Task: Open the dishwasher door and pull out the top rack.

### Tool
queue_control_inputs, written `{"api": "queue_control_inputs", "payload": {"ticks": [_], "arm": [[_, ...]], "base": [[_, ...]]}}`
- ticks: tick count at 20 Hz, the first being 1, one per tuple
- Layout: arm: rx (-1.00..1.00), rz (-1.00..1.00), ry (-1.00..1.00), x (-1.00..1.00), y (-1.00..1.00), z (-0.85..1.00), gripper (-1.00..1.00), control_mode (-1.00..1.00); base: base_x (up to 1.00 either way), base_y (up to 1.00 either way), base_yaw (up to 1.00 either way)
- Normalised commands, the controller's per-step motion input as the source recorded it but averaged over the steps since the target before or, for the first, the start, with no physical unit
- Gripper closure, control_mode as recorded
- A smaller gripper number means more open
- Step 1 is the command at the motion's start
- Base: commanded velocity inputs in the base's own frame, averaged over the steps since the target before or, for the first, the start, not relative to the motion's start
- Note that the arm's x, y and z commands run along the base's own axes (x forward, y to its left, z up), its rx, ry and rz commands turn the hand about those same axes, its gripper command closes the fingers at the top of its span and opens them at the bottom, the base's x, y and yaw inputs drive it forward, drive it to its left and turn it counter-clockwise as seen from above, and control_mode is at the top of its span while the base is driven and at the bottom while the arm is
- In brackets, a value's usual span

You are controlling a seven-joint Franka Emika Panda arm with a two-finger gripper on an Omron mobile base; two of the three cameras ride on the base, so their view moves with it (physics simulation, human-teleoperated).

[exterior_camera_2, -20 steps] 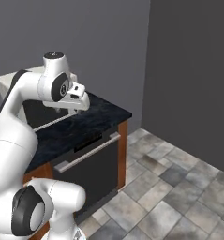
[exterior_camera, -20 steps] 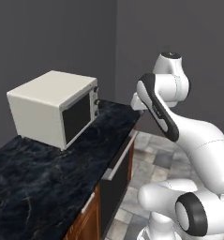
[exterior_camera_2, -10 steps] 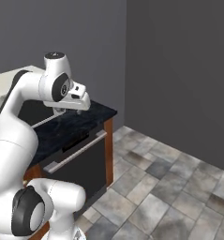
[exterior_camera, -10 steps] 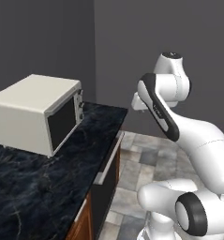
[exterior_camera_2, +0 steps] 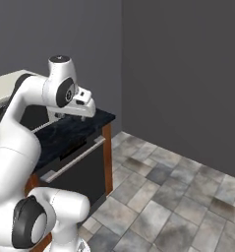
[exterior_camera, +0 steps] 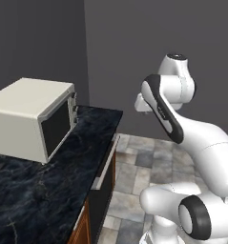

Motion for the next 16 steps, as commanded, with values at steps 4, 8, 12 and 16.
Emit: {"api": "queue_control_inputs", "payload": {"ticks": [4,8,12,16], "arm": [[0.2,-0.11,0.0,-0.01,-0.02,-0.41,-1.0,-1.0],[0.29,-0.06,0.0,0.05,-0.12,-0.73,-1.0,-1.0],[0.21,-0.06,0.0,0.23,-0.07,-0.69,-1.0,-1.0],[0.19,-0.07,0.0,0.36,-0.09,-0.65,-1.0,-1.0]], "base": [[0.0,0.0,0.0],[0.0,0.0,0.0],[0.0,0.0,0.0],[0.0,0.0,0.0]]}}
